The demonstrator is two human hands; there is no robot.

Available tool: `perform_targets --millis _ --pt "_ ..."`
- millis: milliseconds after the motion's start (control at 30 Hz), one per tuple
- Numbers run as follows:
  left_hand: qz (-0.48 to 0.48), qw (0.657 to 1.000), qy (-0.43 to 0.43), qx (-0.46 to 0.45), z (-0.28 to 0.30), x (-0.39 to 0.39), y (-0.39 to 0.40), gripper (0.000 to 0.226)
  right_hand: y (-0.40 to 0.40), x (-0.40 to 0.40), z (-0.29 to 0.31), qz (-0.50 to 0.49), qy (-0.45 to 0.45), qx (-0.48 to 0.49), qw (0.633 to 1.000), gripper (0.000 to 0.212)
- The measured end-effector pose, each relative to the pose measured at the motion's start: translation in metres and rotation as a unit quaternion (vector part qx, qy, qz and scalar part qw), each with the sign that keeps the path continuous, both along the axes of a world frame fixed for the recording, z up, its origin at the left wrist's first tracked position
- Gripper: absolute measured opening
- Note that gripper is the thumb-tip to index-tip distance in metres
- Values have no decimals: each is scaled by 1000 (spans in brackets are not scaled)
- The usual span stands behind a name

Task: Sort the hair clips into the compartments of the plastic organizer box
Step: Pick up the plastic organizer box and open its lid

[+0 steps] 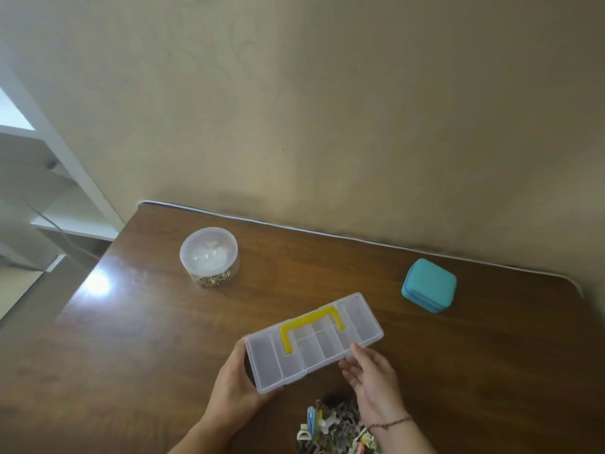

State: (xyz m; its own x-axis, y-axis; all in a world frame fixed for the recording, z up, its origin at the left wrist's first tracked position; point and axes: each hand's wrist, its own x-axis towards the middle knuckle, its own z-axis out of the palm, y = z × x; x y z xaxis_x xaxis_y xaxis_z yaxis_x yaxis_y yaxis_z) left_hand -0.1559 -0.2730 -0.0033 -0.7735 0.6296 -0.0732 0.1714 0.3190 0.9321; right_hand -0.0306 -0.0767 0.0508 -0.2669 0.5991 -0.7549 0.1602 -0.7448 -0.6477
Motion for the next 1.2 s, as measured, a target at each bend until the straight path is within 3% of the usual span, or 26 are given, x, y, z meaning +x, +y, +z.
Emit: perform_targets --millis 300,600,833,1200 --pt "3 1000 6 2 -1 0 0 85 3 -4 9 72 -103 66 990 31" --pt "10 1000 19 3 1 1 -1 80 -10 -11 13 16 -25 -15 999 33" --pt "14 999 32 0 -3 0 0 82 -70 -27 1 85 -8 -106 991 27" --pt "10 999 40 -3 -4 1 0 84 -76 -25 28 139 -58 -68 986 35"
